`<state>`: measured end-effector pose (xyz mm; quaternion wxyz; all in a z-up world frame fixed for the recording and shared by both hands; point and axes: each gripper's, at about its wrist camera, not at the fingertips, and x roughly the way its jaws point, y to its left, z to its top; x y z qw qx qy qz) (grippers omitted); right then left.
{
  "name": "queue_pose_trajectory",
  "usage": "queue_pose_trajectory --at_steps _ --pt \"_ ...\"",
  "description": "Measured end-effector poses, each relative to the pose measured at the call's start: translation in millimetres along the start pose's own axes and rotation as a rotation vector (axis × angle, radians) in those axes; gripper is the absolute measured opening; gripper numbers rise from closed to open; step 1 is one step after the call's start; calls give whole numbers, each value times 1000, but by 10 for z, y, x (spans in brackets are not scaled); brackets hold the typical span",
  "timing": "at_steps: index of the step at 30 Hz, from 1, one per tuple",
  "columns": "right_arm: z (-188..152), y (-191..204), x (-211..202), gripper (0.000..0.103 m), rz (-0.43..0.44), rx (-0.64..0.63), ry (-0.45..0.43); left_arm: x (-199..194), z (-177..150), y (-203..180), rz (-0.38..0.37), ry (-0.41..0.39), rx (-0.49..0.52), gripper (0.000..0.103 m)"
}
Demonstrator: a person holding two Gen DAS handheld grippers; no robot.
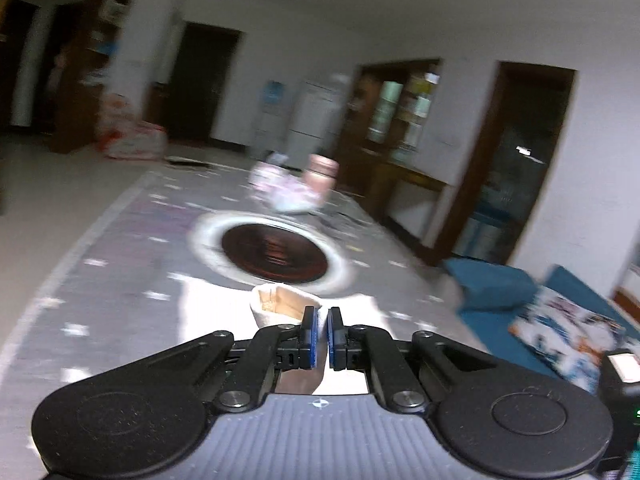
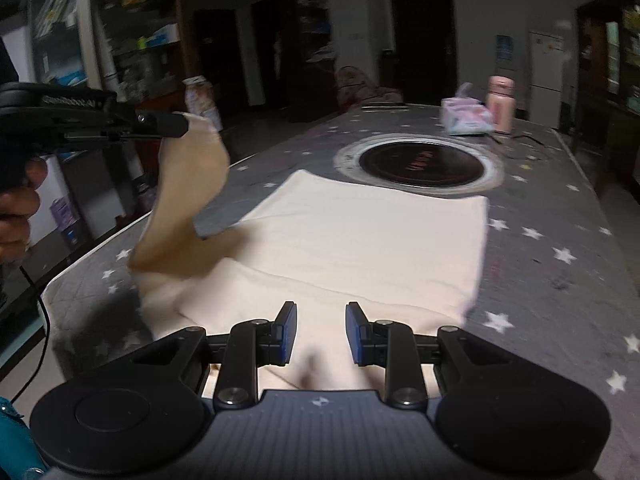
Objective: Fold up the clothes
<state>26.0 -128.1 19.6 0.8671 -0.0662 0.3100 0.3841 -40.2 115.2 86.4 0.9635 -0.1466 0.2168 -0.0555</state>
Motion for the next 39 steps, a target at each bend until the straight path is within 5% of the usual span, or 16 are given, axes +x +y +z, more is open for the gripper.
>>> queue_pose_trajectory --at_steps 4,11,17,23,32,39 --pt "-80 -203 -80 26 -36 54 0 343 -135 -307 -101 77 28 5" --pt "-202 -432 -194 26 -99 107 3 859 -492 -613 -171 210 81 8" --pt "-168 -518 -234 26 -134 127 -13 860 -594 -575 -197 257 121 24" --pt "-76 -474 -157 26 -108 106 -20 576 -579 -97 -95 229 128 27" --pt "15 -321 227 26 -42 86 13 421 -659 713 126 257 4 24" --pt "29 -291 287 26 -64 60 41 350 -510 813 121 229 -13 24"
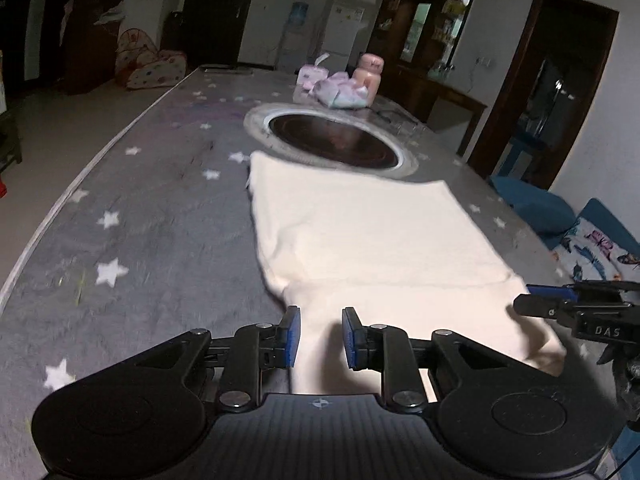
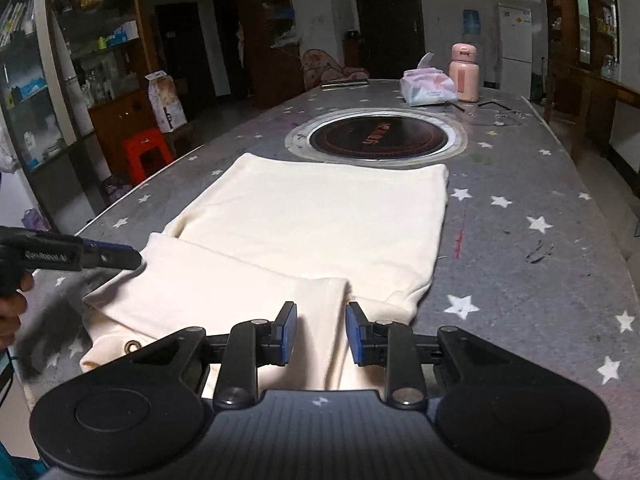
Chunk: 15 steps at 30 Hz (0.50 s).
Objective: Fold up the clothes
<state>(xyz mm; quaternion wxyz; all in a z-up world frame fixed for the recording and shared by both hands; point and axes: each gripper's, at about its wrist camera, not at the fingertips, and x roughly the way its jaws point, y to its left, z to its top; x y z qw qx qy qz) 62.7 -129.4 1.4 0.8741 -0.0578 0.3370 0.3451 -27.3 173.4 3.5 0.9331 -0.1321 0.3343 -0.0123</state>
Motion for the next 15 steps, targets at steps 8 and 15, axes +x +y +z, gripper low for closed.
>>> queue_pose_trajectory --at_steps 8,15 --pt "149 156 37 26 42 -51 -38 276 87 -166 -16 29 70 24" --pt "47 78 201 23 25 -60 21 238 21 -141 -15 29 100 26"
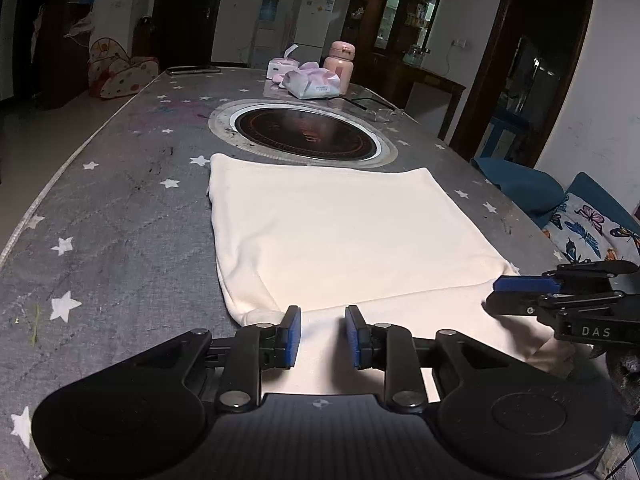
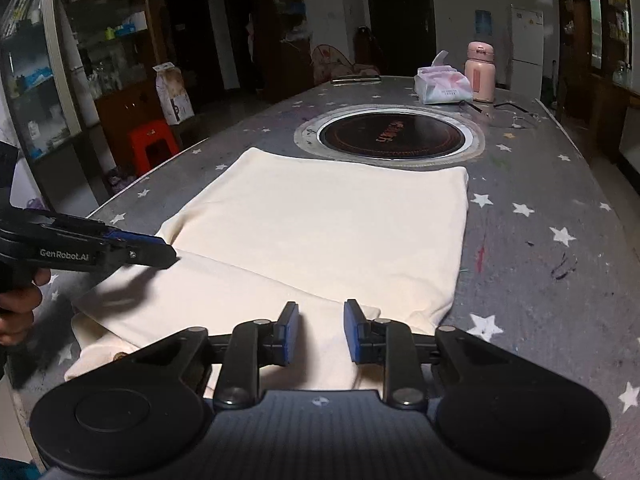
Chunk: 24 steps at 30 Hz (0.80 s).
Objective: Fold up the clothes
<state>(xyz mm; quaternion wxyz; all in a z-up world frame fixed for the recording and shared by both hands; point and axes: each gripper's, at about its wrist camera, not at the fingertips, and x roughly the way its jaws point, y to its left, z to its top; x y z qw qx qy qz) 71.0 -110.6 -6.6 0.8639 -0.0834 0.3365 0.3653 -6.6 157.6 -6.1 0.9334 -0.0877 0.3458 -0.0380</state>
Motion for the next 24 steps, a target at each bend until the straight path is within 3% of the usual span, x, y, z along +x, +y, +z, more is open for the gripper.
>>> queue_pose_trajectory --at_steps 7,11,20,24 --pt "-94 222 -300 25 24 -112 9 -232 -179 -230 -33 -13 122 26" --pt "-247 277 -277 25 22 -126 53 -227 -336 -334 -17 1 188 26" --pt "-357 364 -313 26 7 -144 42 -295 -432 -460 20 -10 271 32" --pt "-362 391 -409 29 3 -163 24 -444 -455 -485 23 -30 318 43"
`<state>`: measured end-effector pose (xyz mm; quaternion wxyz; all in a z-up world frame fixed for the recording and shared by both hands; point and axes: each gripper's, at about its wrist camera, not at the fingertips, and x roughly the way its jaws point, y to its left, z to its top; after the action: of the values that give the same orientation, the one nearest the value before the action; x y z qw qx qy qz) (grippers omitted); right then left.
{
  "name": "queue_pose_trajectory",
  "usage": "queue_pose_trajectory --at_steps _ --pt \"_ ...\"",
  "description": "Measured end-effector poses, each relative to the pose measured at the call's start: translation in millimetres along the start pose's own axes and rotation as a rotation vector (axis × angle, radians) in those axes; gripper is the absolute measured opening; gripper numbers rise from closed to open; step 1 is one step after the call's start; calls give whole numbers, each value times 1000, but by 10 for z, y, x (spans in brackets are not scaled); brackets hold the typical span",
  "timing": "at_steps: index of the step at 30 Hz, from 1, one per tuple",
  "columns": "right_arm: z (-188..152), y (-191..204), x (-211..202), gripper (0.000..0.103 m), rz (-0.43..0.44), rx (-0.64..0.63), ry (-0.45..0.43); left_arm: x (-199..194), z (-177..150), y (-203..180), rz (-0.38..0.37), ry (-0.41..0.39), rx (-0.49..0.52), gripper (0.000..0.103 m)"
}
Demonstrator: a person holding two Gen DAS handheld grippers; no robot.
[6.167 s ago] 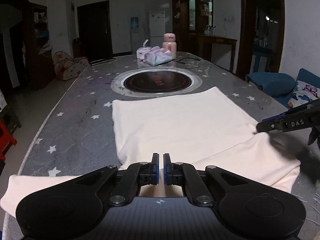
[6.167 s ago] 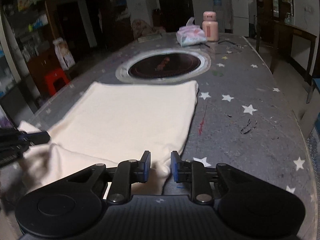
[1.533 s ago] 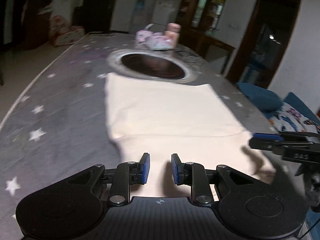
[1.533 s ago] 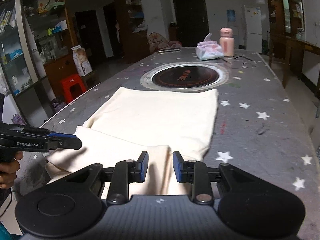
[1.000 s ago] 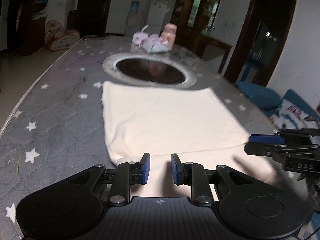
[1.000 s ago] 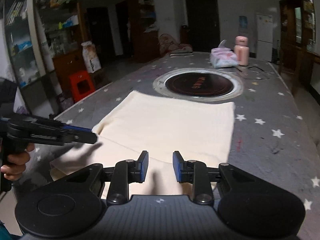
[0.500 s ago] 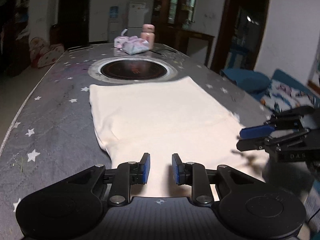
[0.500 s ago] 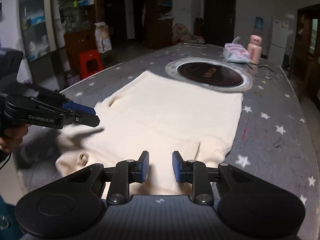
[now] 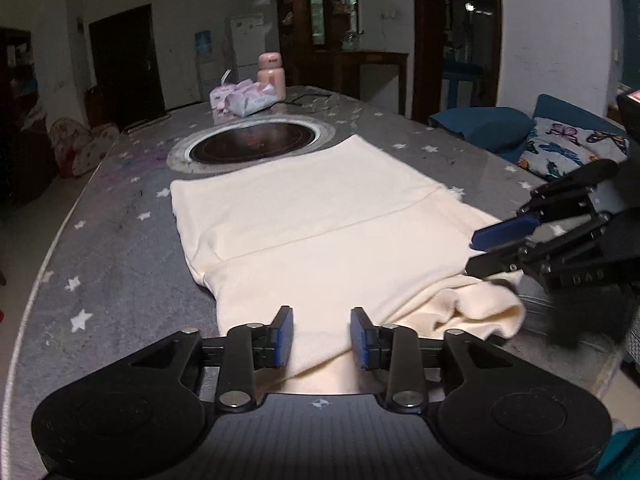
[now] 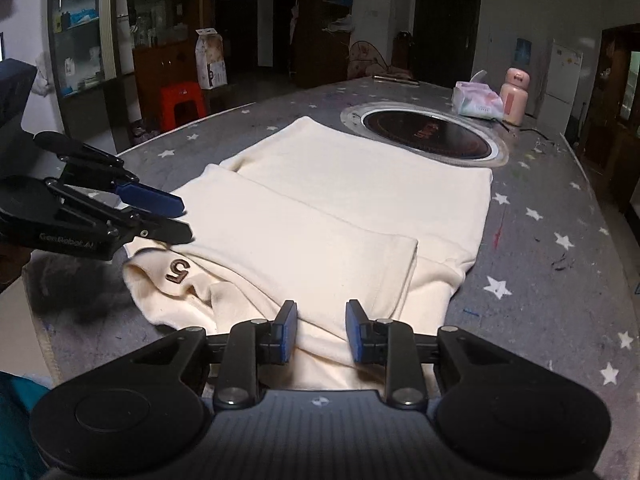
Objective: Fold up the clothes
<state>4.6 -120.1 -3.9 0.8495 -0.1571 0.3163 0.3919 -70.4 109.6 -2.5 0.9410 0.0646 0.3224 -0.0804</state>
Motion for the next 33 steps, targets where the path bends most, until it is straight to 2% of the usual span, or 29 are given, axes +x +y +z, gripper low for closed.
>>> queue_pose_trajectory --at_steps 4,6,10,12,16,18,20,21,22,24,25,29,31,32,33 --pt "11 9 -162 33 -6 -33 -3 -194 -51 -24 4 -21 81 47" --pt "-10 20 -219 41 -8 -58 11 -259 -110 -67 -2 -23 139 49" --pt "-85 60 -286 46 -10 -116 50 -291 -264 -218 -5 -23 282 49" --pt "-127 85 -311 53 -10 -140 65 -270 -319 -294 3 -34 339 49" --pt "-191 164 -333 58 -22 -213 77 -173 -360 -399 22 -54 394 49" --pt "-212 212 -330 68 -33 -249 80 -126 -371 -434 25 -64 408 49" --pt "-238 268 -329 73 -47 -293 73 -96 -352 -439 16 -72 403 48" --pt "-245 291 -319 74 -54 -318 72 -83 -340 -438 10 -76 398 40" --pt "-250 313 -308 75 -60 -341 72 -71 -322 -431 5 -78 390 25" --pt "-265 346 -294 79 -65 -384 63 -60 -270 -397 -4 -82 356 17" --pt "-269 363 -287 79 -67 -406 56 -59 -234 -372 -6 -88 335 11" --pt "-234 413 -225 78 -64 -459 27 -47 -50 -229 -33 -110 238 11" --pt "-197 405 -158 73 -54 -462 10 -21 28 -165 -41 -111 197 11" --pt "-177 395 -120 65 -51 -456 5 -5 54 -141 -45 -109 180 11" --pt "-157 384 -84 53 -50 -447 5 11 81 -117 -50 -107 164 11"
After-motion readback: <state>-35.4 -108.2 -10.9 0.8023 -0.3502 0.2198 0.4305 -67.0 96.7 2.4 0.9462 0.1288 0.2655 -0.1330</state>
